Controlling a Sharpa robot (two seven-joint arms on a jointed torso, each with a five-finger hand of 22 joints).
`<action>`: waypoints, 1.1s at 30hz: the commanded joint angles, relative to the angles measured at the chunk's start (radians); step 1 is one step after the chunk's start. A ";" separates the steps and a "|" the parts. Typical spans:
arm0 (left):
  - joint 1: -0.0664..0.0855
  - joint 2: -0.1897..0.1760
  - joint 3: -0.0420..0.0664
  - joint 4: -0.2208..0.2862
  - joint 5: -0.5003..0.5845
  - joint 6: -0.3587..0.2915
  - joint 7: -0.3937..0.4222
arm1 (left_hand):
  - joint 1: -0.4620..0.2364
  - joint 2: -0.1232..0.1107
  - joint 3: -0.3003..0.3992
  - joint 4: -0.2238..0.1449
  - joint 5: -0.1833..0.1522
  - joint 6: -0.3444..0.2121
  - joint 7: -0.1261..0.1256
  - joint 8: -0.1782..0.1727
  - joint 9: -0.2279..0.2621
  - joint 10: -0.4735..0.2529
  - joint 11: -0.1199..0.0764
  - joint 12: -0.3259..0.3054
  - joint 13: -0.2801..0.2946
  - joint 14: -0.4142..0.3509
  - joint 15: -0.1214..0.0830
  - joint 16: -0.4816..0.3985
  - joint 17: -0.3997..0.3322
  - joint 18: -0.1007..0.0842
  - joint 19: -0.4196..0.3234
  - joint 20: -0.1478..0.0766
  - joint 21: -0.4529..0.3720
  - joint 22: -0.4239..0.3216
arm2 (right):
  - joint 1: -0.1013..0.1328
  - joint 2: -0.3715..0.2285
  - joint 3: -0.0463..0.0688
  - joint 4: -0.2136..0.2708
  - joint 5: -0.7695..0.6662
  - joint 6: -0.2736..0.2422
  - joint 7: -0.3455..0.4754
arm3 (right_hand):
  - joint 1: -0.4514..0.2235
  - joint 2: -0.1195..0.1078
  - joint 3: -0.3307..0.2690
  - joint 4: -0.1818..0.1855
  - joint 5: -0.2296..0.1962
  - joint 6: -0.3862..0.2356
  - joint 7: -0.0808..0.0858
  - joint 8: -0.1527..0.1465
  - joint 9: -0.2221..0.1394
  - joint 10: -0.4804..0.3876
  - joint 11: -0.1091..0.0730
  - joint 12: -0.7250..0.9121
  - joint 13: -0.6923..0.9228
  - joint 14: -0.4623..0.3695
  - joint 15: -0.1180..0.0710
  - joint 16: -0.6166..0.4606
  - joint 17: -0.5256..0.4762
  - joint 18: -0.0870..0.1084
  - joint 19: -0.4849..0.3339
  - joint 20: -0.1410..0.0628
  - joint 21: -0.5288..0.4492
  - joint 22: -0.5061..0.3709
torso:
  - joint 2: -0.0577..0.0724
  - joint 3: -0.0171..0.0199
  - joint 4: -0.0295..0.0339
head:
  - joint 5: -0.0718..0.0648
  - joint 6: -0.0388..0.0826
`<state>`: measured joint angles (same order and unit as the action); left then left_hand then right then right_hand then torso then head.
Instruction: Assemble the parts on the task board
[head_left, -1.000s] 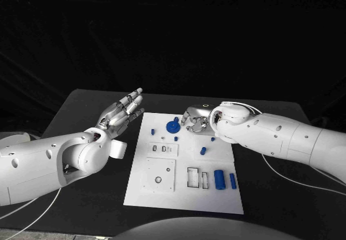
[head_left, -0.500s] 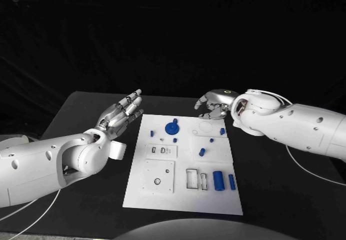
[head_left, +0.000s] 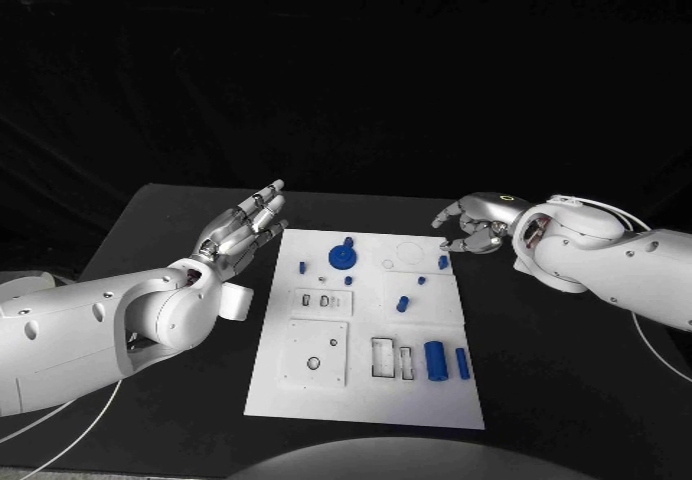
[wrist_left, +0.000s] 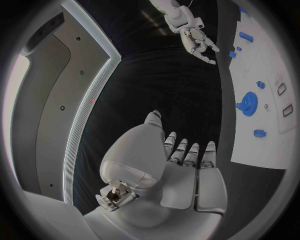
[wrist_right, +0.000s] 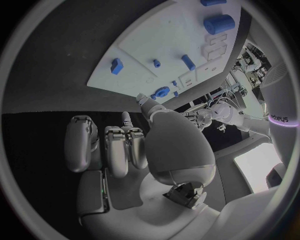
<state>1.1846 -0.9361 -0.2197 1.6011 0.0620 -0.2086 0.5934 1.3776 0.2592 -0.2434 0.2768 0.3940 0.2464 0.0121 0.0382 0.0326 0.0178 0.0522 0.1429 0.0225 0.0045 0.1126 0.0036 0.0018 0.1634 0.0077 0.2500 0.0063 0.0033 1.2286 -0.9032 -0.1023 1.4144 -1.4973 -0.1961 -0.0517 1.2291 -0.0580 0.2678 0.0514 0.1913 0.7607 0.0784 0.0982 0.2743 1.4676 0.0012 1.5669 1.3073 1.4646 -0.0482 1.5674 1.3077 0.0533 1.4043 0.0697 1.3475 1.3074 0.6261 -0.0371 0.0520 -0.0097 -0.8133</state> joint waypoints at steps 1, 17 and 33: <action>0.000 0.002 0.001 0.000 0.000 0.025 0.005 | 0.008 0.000 0.004 -0.001 0.004 0.004 0.003 0.005 0.001 -0.002 0.008 0.005 0.001 0.001 0.004 0.002 0.001 0.018 0.000 0.007 0.000 0.001 | -0.018 -0.009 0.000 -0.004 -0.006 -0.016 0.005 | 0.013 -0.002 -0.004 -0.002 -0.003 0.006 0.008 -0.003 -0.001 0.103 0.004 0.004 0.263 0.106 0.004 0.003 0.263 0.008 0.005 -0.001 -0.006 0.174 | 0.001 0.0000 -0.0004 | 0.002 -0.002; -0.001 -0.002 0.001 0.001 0.000 0.031 0.003 | 0.012 0.001 0.006 -0.004 0.008 0.003 0.002 0.005 0.001 -0.002 0.010 0.005 0.001 0.001 0.006 0.002 0.001 0.018 0.001 0.008 0.000 0.002 | -0.086 0.022 -0.001 -0.084 -0.030 -0.050 0.032 | 0.028 -0.004 -0.023 0.000 0.004 0.048 0.020 0.022 0.014 0.103 0.014 0.004 0.263 0.106 0.011 0.003 0.263 0.009 0.006 0.004 -0.011 0.175 | 0.000 -0.0006 0.0006 | 0.008 -0.014; -0.001 -0.005 0.001 0.001 0.000 0.036 0.000 | 0.016 0.002 0.008 -0.005 0.012 0.003 0.001 0.005 0.001 -0.002 0.011 0.006 0.001 0.001 0.007 0.002 0.002 0.018 0.001 0.009 0.001 0.002 | -0.107 0.057 -0.001 -0.131 -0.047 -0.051 0.020 | 0.042 0.001 -0.057 0.006 0.000 0.026 0.032 0.090 0.069 0.103 0.023 0.004 0.263 0.106 0.019 0.003 0.263 0.011 0.003 0.012 -0.025 0.174 | -0.001 -0.0010 0.0010 | 0.008 -0.020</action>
<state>1.1833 -0.9411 -0.2197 1.6001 0.0620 -0.1944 0.5884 1.3855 0.2591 -0.2408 0.2741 0.4004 0.2464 0.0121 0.0382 0.0324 0.0140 0.0559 0.1428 0.0223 0.0045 0.1126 0.0036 0.0019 0.1634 0.0077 0.2500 0.0063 0.0041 1.1234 -0.8477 -0.1027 1.2853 -1.5212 -0.2481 -0.0294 1.2589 -0.0579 0.2150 0.0574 0.1914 0.7950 0.1090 0.1807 0.3373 1.4634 0.0182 1.5669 1.3079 1.4660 -0.0354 1.5675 1.3073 0.0531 1.4077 0.0732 1.3260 1.3078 0.6248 -0.0383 0.0529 -0.0026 -0.8329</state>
